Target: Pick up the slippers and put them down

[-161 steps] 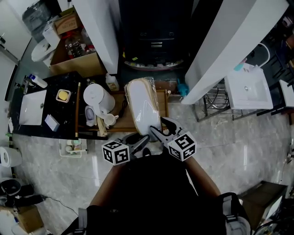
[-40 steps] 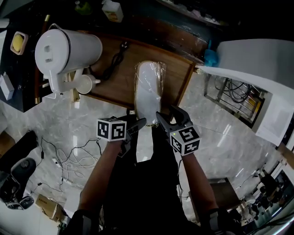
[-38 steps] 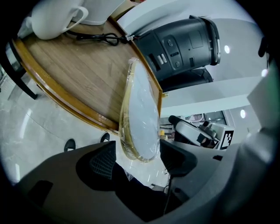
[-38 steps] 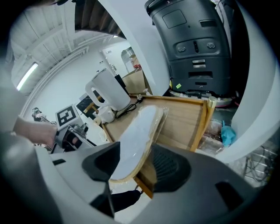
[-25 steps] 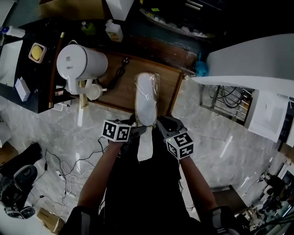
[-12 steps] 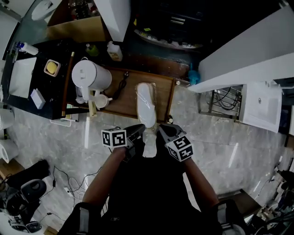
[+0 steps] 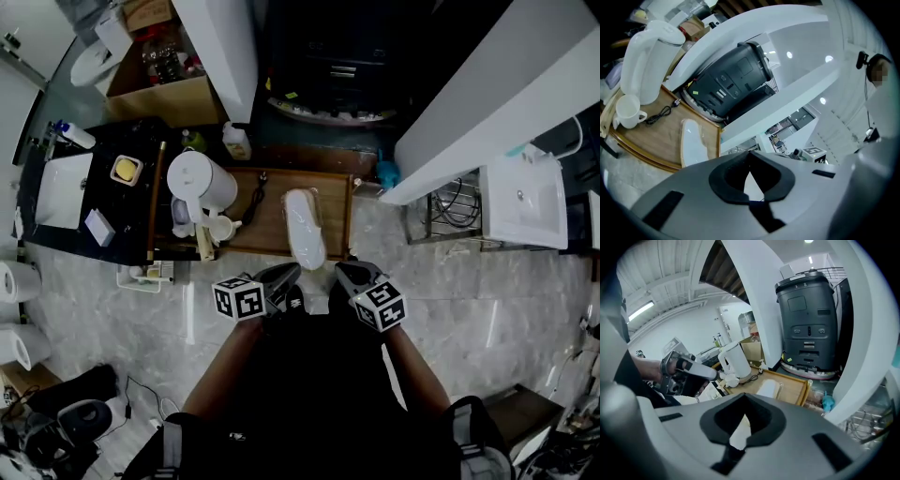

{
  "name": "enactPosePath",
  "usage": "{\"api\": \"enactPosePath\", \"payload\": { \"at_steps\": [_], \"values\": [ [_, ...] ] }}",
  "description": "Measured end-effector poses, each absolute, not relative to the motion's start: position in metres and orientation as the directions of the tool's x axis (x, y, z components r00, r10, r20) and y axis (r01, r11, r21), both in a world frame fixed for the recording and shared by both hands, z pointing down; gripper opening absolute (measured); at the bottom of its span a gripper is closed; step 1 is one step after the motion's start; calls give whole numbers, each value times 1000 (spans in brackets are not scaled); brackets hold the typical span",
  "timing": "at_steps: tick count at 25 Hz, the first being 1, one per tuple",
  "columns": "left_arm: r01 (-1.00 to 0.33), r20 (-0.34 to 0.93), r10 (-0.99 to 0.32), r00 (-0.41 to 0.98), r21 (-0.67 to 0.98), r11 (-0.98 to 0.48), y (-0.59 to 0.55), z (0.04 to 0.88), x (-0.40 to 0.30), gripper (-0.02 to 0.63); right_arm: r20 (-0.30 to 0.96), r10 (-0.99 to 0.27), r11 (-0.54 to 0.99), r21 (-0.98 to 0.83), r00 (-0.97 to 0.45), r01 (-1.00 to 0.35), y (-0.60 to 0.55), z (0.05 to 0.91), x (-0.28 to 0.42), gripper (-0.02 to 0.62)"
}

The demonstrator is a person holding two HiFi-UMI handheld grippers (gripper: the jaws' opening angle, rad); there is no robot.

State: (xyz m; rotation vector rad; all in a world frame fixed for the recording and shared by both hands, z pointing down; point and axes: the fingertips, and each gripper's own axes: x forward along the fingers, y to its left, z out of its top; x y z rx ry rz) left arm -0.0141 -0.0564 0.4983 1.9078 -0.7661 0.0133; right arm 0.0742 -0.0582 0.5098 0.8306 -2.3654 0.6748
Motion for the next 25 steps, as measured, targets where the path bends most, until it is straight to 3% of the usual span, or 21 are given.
{"api": "enactPosePath", "payload": {
  "at_steps": [12,25],
  "values": [
    [-480,309,-439,843,800,-359,-39,488,-19,11,588,-487,662,-234,-646,-712,-47,493,52,6],
    [-461,288,-428,857,800,-384,-39,481,-31,11,599,-484,668,-217,-638,-711,-43,491,36,6]
  ]
}}
